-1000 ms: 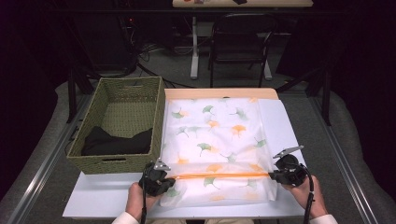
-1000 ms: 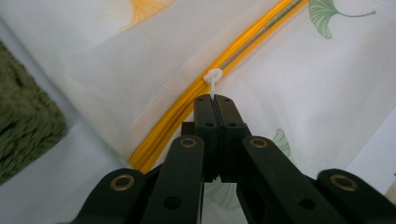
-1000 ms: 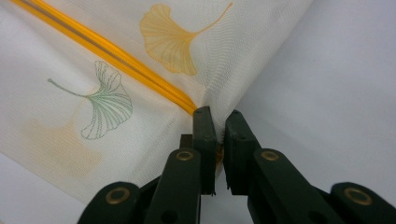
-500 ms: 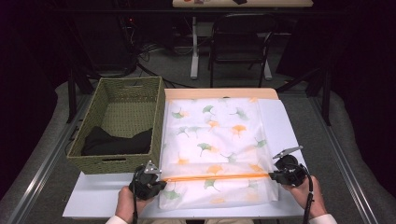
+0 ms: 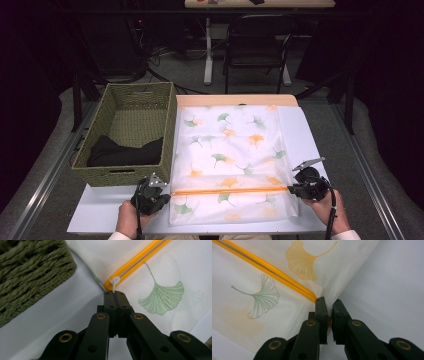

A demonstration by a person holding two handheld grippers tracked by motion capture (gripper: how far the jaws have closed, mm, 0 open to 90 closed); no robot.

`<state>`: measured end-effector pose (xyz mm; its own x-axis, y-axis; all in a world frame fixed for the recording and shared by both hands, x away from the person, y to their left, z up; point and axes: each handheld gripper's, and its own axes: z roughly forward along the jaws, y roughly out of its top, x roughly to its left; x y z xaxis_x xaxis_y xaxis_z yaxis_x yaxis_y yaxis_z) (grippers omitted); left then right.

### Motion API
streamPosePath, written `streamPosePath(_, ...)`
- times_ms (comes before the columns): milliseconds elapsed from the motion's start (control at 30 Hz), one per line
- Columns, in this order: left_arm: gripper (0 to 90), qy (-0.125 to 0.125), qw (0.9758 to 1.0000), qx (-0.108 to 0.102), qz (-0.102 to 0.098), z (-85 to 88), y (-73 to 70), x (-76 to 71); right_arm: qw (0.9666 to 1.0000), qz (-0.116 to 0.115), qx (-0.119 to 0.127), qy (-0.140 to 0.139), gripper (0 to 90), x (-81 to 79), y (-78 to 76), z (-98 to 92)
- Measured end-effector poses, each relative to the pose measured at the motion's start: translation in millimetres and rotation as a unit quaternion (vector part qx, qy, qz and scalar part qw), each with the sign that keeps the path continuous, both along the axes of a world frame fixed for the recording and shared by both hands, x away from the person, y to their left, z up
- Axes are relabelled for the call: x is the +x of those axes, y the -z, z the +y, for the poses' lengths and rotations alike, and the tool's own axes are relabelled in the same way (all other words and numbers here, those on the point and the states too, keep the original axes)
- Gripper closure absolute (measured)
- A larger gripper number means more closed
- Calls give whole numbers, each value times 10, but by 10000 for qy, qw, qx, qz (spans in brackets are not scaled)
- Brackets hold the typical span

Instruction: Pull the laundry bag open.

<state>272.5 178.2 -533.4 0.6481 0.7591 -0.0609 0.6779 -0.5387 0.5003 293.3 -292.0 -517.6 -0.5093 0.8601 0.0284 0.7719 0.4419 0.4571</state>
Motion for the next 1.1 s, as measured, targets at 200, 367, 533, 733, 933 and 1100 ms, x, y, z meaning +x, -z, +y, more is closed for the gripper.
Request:
streamPosePath(200, 897, -3, 9998, 181, -33, 16, 0, 10, 10000, 46, 22, -23, 849, 7, 33, 10)
streamPosePath(367, 897, -56, 9991, 411, -112, 4, -20, 0, 10000, 39, 32, -52, 849, -15, 14, 47)
streamPosePath(533, 896, -41, 9993, 375, -39, 2, -35, 19, 10000, 54, -15, -62, 849, -16, 38, 77)
streamPosePath(733, 891, 126, 9984, 550, -100, -96, -62, -15, 10000, 78, -29, -2, 847, -16, 51, 52)
streamPosePath(933, 882, 183, 9976, 648, -163, -169, -77, -54, 10000, 75, -38, 17, 845, -20, 50, 41)
streamPosePath(1100, 835, 222, 9970, 702, -235, -256, -78, -87, 9999, 92, -13, 52, 840, -23, 45, 36)
